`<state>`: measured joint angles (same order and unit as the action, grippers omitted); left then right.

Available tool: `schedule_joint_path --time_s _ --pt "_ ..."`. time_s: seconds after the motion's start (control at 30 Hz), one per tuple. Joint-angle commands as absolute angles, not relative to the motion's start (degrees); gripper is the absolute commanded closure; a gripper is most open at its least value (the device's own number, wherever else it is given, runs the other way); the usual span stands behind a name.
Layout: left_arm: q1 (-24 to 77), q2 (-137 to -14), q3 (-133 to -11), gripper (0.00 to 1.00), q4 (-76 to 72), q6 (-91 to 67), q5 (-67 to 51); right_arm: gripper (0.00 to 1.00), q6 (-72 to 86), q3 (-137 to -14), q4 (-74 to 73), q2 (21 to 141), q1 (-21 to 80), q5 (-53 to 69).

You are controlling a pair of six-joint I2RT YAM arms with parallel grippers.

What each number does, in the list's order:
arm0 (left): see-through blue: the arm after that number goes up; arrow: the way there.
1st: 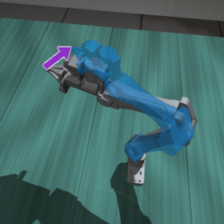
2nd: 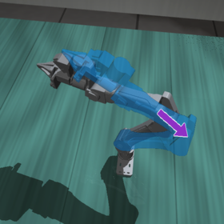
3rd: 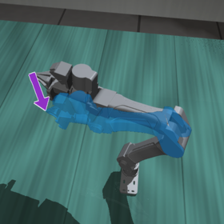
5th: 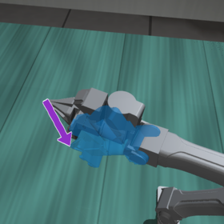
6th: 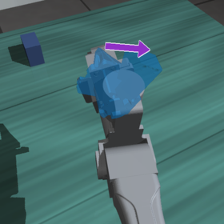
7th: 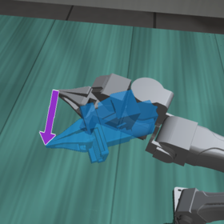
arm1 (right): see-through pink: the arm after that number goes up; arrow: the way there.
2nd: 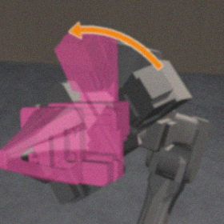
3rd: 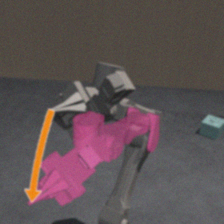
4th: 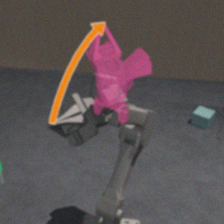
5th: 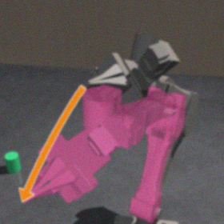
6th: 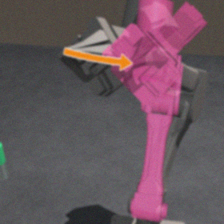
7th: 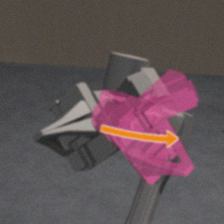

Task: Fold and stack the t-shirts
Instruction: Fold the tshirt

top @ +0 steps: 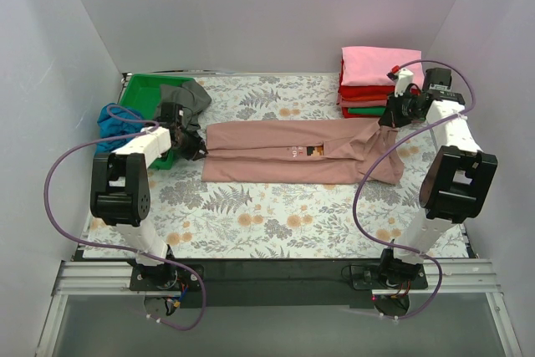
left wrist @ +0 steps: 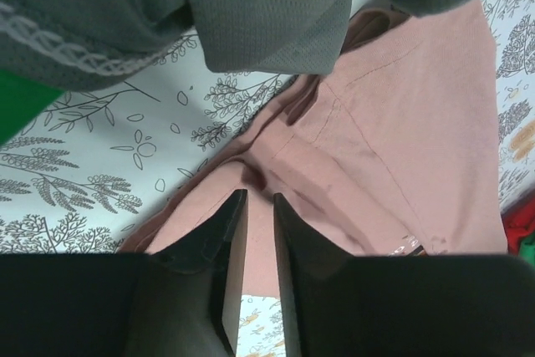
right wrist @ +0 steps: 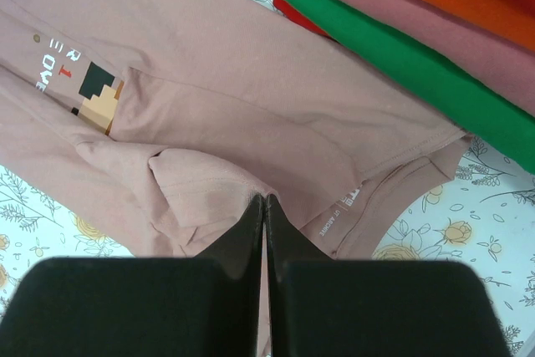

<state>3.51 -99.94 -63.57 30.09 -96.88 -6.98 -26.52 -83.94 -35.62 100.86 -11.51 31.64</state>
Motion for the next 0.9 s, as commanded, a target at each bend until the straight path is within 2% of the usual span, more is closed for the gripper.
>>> schedule_joint_path --time_s 0.0,0.17,0.3,0.5,0.87 --pt "3.1 -95.9 -64.9 0.81 30.9 -94.8 -4.7 0.99 -26.3 -86.7 -34.0 100.8 -10.9 32.0" --pt "3.1 -91.6 -64.2 0.67 30.7 -91.9 -4.7 0.99 -26.4 -87.1 -34.0 101.3 -10.4 32.0" --pt "3.1 -86.3 -62.3 0.59 28.2 -83.9 -7.5 0.99 -26.4 -87.5 -34.0 101.5 -10.0 31.6" --pt "3.1 -70.6 -53.1 0.48 22.1 -76.2 -13.0 0.99 -26.3 -88.8 -34.0 102.5 -9.0 31.2" --pt "3.1 -54.1 -44.0 0.47 24.8 -66.4 -17.7 0.99 -26.6 -92.1 -33.9 105.3 -5.5 28.8"
